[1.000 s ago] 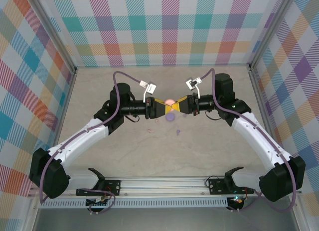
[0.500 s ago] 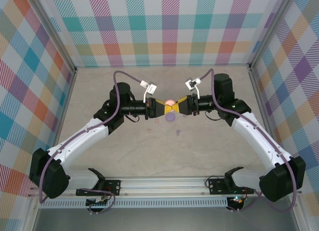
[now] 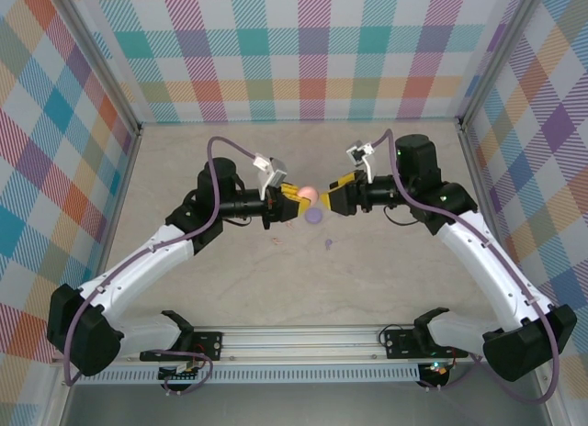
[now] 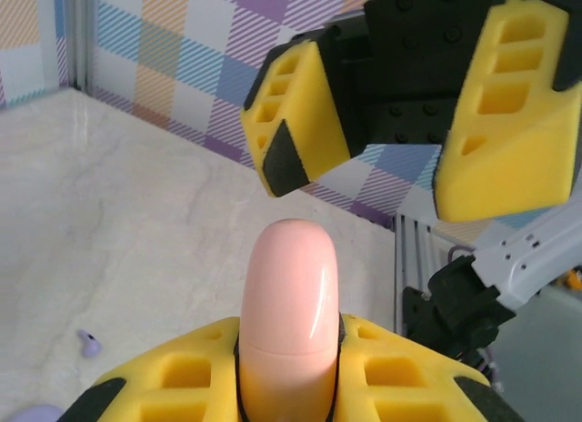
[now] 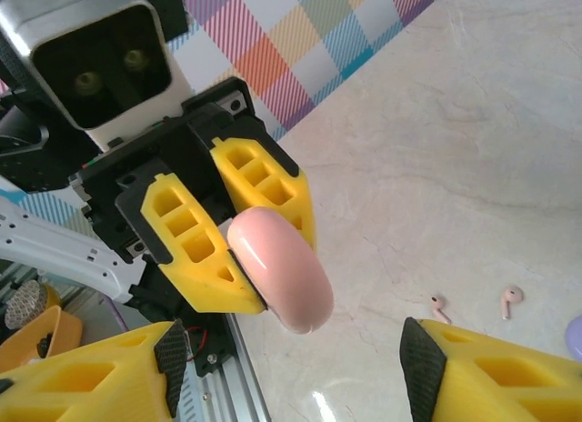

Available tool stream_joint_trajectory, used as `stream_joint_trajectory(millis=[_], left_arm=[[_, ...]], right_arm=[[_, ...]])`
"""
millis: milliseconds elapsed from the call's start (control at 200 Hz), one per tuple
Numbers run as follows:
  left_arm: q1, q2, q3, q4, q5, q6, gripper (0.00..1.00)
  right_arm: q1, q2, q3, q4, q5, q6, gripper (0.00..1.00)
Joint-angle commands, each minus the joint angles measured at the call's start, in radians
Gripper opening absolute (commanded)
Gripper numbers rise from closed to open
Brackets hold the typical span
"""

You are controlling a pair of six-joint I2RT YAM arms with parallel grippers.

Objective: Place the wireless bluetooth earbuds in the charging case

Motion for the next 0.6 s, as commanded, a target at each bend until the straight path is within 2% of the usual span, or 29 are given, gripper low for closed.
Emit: stream_joint_trajectory(millis=[0, 280, 600], left_arm=[[-0.013, -0.027, -0.024, 0.057, 0.051, 0.155, 0.13], [-0.031, -0.031, -0.015, 0.08, 0.021, 0.182, 0.13], [-0.045, -0.036, -0.015, 0.086, 0.058, 0.175, 0.13]], right_arm=[[0.025, -0.017, 0.034, -0.079, 0.057, -0.045, 0.66], [0.081, -0.006, 0.061, -0.124, 0.1, -0.083, 0.68], [0.091, 0.01, 0.067, -0.102, 0.172, -0.067, 0.68]])
